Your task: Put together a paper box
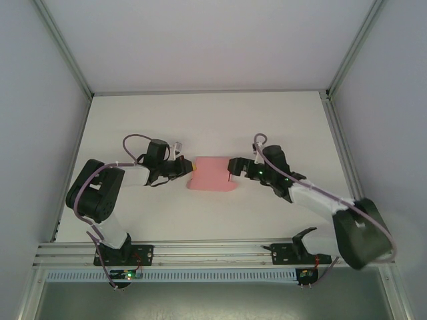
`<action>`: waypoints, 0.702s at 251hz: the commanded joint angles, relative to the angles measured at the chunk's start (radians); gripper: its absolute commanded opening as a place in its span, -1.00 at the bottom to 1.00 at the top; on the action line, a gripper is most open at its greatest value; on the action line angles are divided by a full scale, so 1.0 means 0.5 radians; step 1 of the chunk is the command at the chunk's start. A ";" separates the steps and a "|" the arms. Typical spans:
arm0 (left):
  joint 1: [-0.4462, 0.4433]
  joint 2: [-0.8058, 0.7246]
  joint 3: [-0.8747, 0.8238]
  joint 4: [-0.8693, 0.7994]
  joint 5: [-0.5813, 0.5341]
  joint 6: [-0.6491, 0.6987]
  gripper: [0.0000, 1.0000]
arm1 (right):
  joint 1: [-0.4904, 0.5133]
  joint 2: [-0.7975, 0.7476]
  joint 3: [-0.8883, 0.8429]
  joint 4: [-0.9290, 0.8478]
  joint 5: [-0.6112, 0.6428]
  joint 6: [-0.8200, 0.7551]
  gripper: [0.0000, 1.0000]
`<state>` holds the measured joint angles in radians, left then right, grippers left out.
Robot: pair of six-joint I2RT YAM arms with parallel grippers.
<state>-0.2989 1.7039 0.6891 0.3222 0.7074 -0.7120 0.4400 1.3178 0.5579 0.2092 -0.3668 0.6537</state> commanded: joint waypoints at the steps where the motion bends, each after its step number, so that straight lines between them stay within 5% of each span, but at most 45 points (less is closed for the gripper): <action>1: 0.018 0.022 -0.059 -0.247 -0.077 0.066 -0.90 | -0.022 0.257 0.128 0.102 -0.281 0.042 0.91; 68: 0.018 0.032 -0.059 -0.189 -0.060 0.062 -0.88 | -0.015 0.629 0.173 0.615 -0.616 0.239 0.67; 136: 0.009 -0.092 -0.032 -0.096 -0.074 0.138 -0.65 | -0.030 0.601 0.138 0.815 -0.647 0.352 -0.18; 154: 0.000 -0.219 0.033 -0.145 -0.171 0.203 -0.32 | -0.044 0.544 0.139 0.763 -0.636 0.352 -0.25; 165: -0.028 -0.309 0.085 -0.206 -0.228 0.304 0.34 | -0.058 0.502 0.140 0.715 -0.625 0.358 -0.27; 171: -0.049 -0.367 0.114 -0.260 -0.274 0.384 0.93 | -0.066 0.474 0.142 0.684 -0.611 0.368 -0.27; 176: -0.074 -0.419 0.143 -0.313 -0.324 0.472 1.00 | -0.075 0.452 0.144 0.652 -0.593 0.381 -0.27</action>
<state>-0.2970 1.6257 0.6895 0.2718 0.6552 -0.6476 0.4206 1.6173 0.6235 0.5312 -0.6453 0.8177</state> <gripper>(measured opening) 0.489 0.406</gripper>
